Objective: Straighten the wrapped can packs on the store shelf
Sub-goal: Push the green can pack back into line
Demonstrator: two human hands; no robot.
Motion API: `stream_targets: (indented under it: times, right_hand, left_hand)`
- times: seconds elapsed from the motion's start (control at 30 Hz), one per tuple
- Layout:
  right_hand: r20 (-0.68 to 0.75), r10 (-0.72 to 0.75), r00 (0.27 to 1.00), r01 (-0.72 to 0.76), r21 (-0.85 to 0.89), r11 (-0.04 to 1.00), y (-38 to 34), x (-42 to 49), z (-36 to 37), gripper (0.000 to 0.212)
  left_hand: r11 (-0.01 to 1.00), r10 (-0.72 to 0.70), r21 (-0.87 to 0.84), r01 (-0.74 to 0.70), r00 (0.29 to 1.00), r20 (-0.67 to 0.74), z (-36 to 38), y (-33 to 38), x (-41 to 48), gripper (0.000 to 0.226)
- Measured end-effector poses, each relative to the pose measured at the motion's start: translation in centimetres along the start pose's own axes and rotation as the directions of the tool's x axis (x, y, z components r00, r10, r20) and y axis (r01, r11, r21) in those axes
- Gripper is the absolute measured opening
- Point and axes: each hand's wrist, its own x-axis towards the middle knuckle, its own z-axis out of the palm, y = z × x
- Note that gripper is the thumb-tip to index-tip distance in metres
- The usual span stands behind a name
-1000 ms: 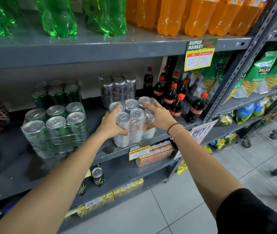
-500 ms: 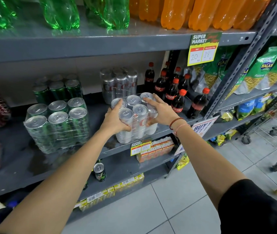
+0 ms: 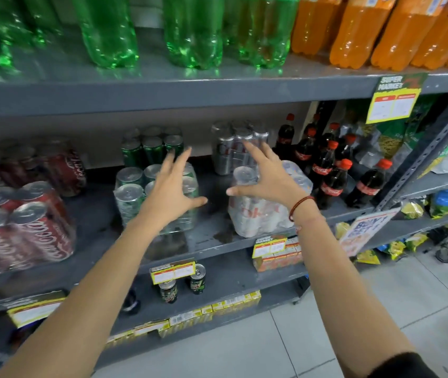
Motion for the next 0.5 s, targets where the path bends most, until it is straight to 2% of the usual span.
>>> stream_targets:
  times: [0.1,0.23,0.37,0.5]
  right_hand:
    - [0.191,-0.049,0.980,0.054,-0.020,0.998,-3.6,1.9,3.7,0.117]
    - [0.366,-0.046,0.930,0.089,-0.104,0.991,-6.0,4.2,9.0,0.126]
    - [0.407,-0.022,0.913,0.130,-0.240,0.962,-6.7,5.4,12.2,0.132]
    - [0.311,-0.035,0.950,0.143,-0.331,0.933,-6.2,5.0,13.7,0.124]
  left_hand:
    - [0.986,-0.048,0.161,0.042,0.998,0.032,-3.5,-3.5,-0.5,0.119]
    - [0.930,-0.127,0.362,0.056,0.976,0.176,-5.0,-7.0,-0.5,0.132]
    - [0.932,-0.179,0.360,0.052,0.926,0.331,-4.6,-8.7,0.1,0.138]
    - [0.930,-0.157,0.366,0.035,0.938,0.309,-3.2,-9.7,-0.3,0.132]
